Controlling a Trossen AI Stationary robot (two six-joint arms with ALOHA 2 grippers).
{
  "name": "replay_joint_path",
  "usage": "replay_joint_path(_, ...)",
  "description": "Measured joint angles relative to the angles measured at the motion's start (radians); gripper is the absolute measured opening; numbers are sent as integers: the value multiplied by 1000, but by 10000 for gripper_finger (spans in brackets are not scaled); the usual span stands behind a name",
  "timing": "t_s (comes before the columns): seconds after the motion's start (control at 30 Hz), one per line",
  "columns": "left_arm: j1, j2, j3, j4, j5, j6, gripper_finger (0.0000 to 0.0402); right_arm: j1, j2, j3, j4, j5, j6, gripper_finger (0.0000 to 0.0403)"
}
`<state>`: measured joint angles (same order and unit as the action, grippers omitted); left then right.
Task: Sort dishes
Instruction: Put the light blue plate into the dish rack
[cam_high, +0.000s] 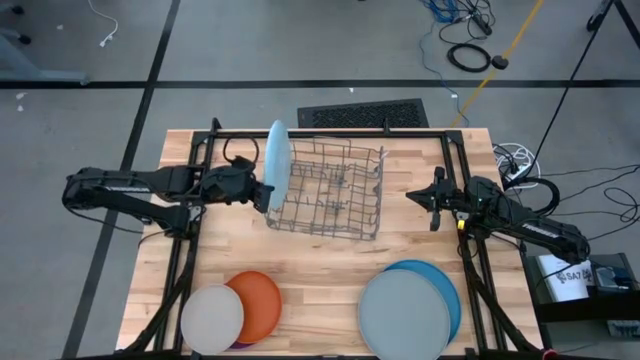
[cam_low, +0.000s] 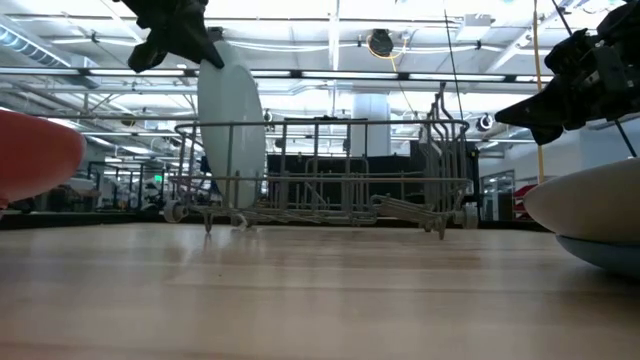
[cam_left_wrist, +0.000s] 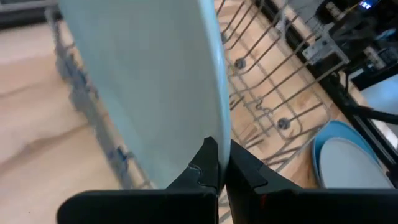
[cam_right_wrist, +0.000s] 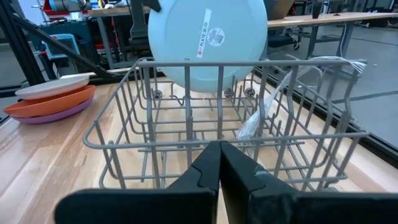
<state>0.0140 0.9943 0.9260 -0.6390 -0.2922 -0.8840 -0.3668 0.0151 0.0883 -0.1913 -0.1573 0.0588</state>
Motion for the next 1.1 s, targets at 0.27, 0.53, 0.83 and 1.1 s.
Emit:
replay_joint_path(0.27,20,15,0,-3,17,-53,8,0,0,0,-2,0,-25,4)
replay_joint_path(0.53,20,79,1,-4,42,-84,13,0,0,0,-2,0,-42,4)
replay_joint_path(0.83,20,128,-2,4,63,-105,17,0,0,0,-2,0,-44,4)
replay_joint_path(1.1,17,117,-4,50,45,-80,18,0,0,0,-2,0,-44,4)
